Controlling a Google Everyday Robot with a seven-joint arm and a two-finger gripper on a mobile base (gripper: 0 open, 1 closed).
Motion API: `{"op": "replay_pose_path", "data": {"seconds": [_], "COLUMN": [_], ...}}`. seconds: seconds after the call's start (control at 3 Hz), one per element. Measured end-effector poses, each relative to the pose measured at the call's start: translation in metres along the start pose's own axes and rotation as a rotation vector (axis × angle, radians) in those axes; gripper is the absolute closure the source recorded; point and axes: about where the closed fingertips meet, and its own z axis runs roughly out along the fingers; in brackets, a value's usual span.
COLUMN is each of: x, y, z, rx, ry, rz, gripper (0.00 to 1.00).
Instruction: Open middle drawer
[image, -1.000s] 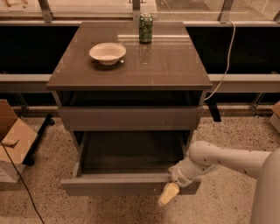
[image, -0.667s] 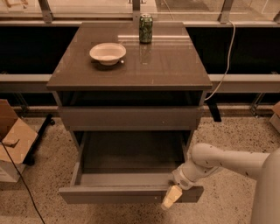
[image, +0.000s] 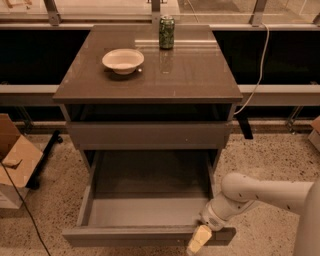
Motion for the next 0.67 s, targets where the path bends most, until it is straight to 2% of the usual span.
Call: {"op": "replay_pose_path", "data": {"seconds": [0.33,0.67], "x": [0.0317,0.0302], "y": [0.044,0.041], "z": [0.0086,0.0077], "rx": [-0.076,-0.078], "ry": [0.035,0.036], "rz": [0.079,0.081], "gripper": [0.0,0.0]}}
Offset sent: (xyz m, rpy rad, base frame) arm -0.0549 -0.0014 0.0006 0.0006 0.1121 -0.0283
